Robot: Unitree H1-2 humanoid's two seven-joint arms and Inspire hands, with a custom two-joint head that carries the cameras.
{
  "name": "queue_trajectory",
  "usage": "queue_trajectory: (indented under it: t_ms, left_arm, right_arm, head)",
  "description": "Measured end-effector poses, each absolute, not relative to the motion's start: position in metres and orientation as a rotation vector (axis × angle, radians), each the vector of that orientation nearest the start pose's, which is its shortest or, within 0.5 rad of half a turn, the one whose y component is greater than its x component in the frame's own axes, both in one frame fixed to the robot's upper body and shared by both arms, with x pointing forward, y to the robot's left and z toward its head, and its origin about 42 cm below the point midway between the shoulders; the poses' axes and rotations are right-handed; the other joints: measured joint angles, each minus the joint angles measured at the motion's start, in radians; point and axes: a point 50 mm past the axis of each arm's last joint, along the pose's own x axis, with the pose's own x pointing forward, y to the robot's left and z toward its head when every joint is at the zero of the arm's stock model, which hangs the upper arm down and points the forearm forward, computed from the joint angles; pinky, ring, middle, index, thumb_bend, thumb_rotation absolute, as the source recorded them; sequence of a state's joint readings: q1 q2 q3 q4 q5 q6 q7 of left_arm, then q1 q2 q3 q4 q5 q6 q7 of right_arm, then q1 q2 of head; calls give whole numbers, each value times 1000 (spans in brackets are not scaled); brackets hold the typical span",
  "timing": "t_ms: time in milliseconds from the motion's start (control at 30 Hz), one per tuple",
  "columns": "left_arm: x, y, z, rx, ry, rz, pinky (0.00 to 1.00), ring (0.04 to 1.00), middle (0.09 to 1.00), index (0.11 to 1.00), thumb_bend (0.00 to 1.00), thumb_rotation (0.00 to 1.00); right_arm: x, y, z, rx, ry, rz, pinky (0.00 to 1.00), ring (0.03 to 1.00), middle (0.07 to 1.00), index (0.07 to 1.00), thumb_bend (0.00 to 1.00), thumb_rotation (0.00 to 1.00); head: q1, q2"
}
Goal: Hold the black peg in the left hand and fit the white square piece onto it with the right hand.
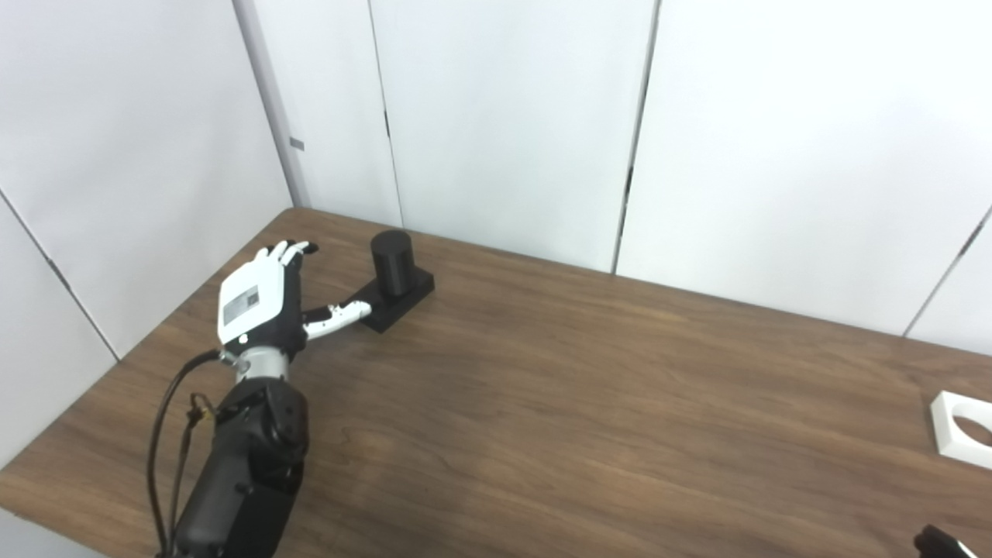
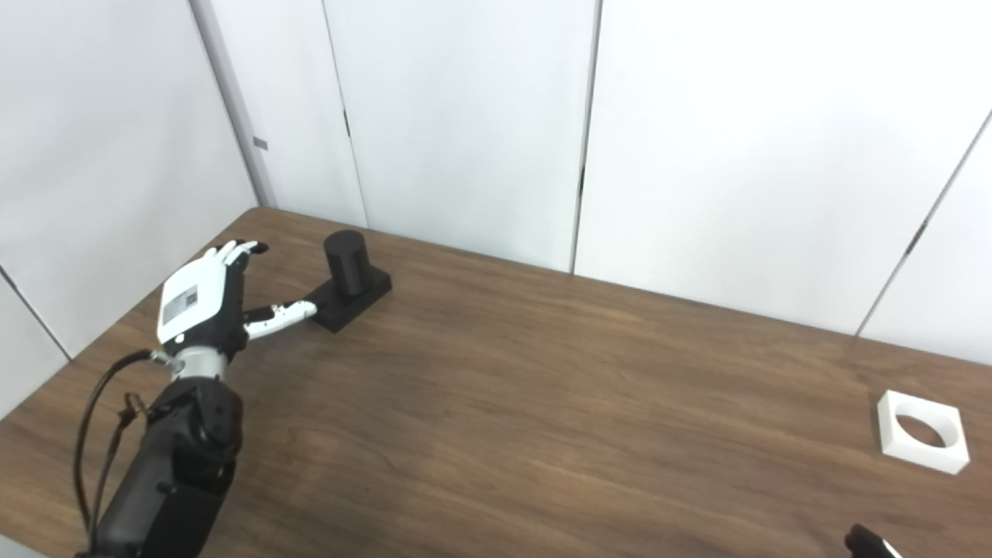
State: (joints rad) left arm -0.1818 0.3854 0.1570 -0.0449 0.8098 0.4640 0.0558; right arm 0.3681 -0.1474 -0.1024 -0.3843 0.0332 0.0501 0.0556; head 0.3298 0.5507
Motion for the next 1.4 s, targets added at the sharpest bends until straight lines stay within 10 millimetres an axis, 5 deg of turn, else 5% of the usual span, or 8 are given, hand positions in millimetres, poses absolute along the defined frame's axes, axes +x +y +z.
queue_trajectory:
  t_ms: [600,900,1100,1400]
  left_arm:
    - [368,384,136,1049,359,417,953,946,908,803,1000,614]
    - [391,392,132,1050,367,452,958,937,906,814,1000,579]
    - [397,394,129,1066,372,474,960,939,907,821,1000,567]
    - [399,393,128,1097,356,487,917,896,851,722,996,501]
  right_arm:
    - [161,-288,126,-161,23,-84,937,878,846,828,730,1000]
    - [161,-287,126,-173,19,-84,900,866,838,825,736,1000]
    - [160,-286,126,-170,20,-74,992,925,881,865,738,1000]
    - [159,-286,125,-159,23,-54,991,937,898,879,668,1000]
  head:
    - [-12,8]
    - [-26,5]
    - [-28,6]
    - [-28,9]
